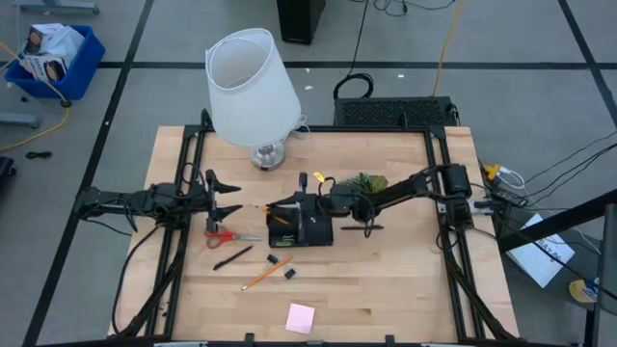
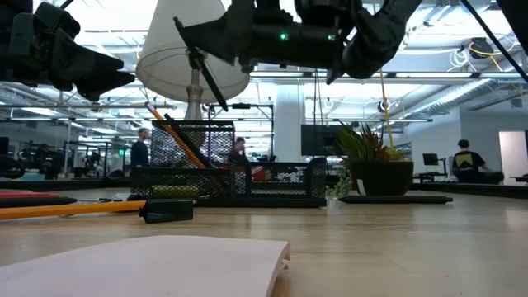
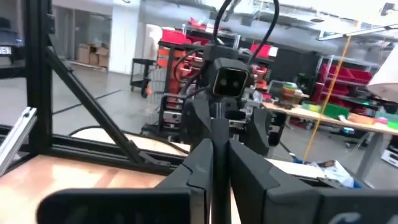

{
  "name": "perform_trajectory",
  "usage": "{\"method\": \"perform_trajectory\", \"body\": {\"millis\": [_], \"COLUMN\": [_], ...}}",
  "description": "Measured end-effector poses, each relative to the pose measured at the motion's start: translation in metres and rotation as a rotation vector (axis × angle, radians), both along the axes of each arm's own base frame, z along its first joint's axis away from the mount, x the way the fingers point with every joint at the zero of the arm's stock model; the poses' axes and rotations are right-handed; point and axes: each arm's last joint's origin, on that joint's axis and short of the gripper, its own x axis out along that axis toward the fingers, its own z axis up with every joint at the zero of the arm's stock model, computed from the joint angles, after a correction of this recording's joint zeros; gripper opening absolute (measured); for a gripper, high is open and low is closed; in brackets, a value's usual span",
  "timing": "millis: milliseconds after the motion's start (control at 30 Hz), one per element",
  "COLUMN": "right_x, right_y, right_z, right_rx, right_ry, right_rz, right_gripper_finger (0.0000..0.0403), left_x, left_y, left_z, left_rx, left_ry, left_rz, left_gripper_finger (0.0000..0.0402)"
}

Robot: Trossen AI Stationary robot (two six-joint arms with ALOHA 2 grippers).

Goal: Pick and place office supplies into organizer
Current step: Put the bottom right black pen into the black desk organizer

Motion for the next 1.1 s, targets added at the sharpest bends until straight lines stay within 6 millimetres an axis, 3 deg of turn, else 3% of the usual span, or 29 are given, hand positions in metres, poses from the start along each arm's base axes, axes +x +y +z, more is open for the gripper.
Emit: {"method": "perform_trajectory", "body": {"millis": [1100], "right_x": [0.0007], "right_y": [-0.0039], "right_z": [-0.0006], "right_rx": [0.053], "right_ry": [-0.031], "right_rz": [0.035], "right_gripper_finger": [0.0037], "left_x": [0.0000], "left_y": [0.0000], "left_z": [0.0000], "left_rx": [0.000], "left_ry": [0.001], "left_rz": [0.000], "left_gripper_finger": [0.0255]}}
